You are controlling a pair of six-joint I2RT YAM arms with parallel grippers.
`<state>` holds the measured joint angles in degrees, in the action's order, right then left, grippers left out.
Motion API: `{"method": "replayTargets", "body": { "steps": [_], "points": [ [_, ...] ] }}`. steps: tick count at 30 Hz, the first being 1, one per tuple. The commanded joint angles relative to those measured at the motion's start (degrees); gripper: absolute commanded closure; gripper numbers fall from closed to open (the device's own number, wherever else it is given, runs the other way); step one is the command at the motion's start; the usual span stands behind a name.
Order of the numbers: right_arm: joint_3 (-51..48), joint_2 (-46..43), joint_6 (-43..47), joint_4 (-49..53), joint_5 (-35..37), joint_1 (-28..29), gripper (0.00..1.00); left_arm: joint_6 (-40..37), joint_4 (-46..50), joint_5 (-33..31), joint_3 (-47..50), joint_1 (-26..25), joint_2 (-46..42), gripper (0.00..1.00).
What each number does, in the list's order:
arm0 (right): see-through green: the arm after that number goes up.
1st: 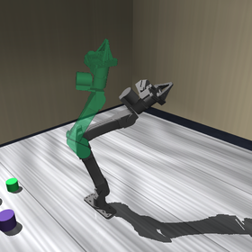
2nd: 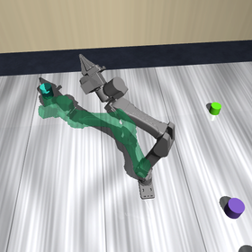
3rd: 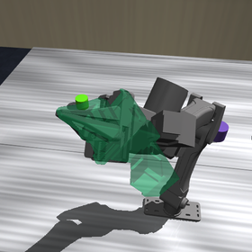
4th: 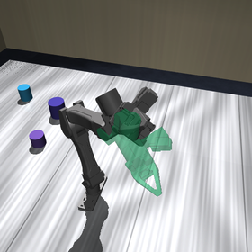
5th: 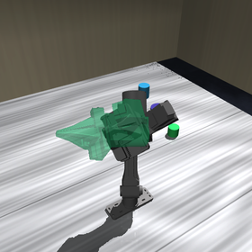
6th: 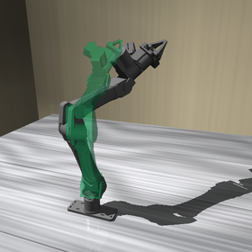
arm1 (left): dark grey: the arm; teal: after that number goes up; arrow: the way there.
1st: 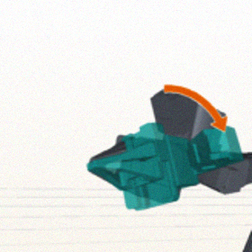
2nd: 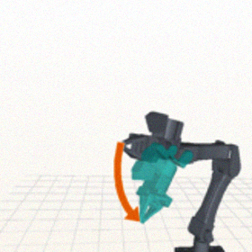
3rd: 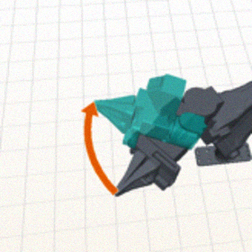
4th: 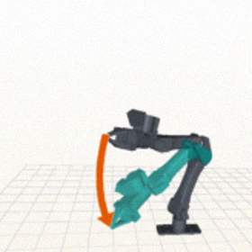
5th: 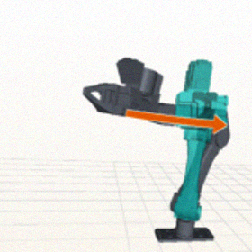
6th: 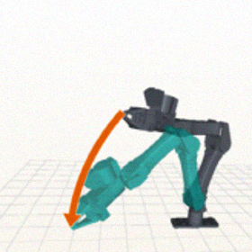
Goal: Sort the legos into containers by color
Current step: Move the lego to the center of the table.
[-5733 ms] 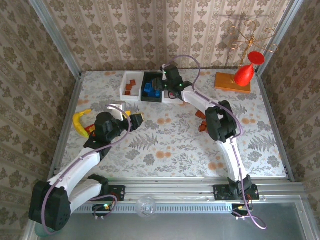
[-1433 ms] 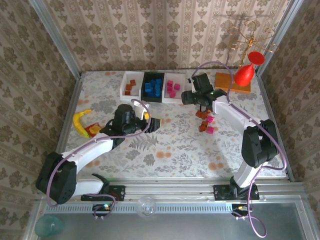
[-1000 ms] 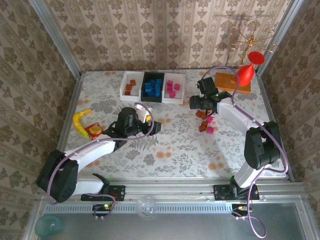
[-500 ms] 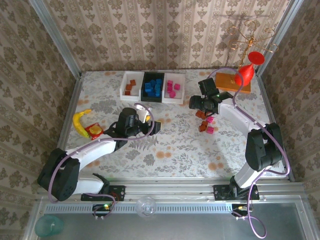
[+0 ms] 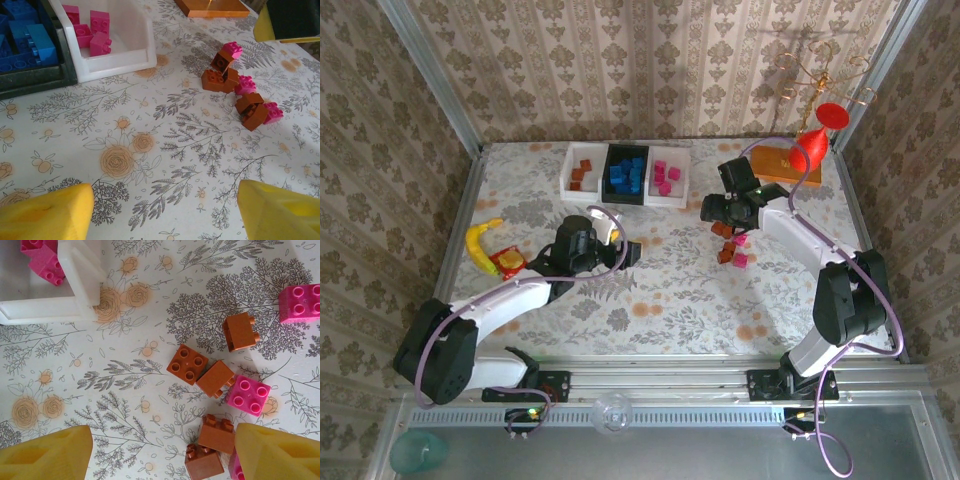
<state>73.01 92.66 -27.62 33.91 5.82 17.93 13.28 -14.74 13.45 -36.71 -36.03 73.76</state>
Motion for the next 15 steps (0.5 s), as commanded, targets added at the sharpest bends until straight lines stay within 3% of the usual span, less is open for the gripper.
{"method": "replayTargets", "body": {
  "steps": [1,7,15],
  "points": [
    [0.6,-1.25,0.45,0.44,1.03,0.31,0.23,0.83,-1.01,-0.33,0.37,-0.44,0.17,0.23],
    [-3.83,-2.28,1.13,-4.6,1.47,0.26,0.22,0.35,-1.47,-0.27,-0.07,-0.53,2.5,0.23],
    [-2.75,2.15,3.06,1.42,7.14,4.39,0.21,0.57,-1.17,3.09,-0.82,-1.86,1.27,0.23]
  ]
}}
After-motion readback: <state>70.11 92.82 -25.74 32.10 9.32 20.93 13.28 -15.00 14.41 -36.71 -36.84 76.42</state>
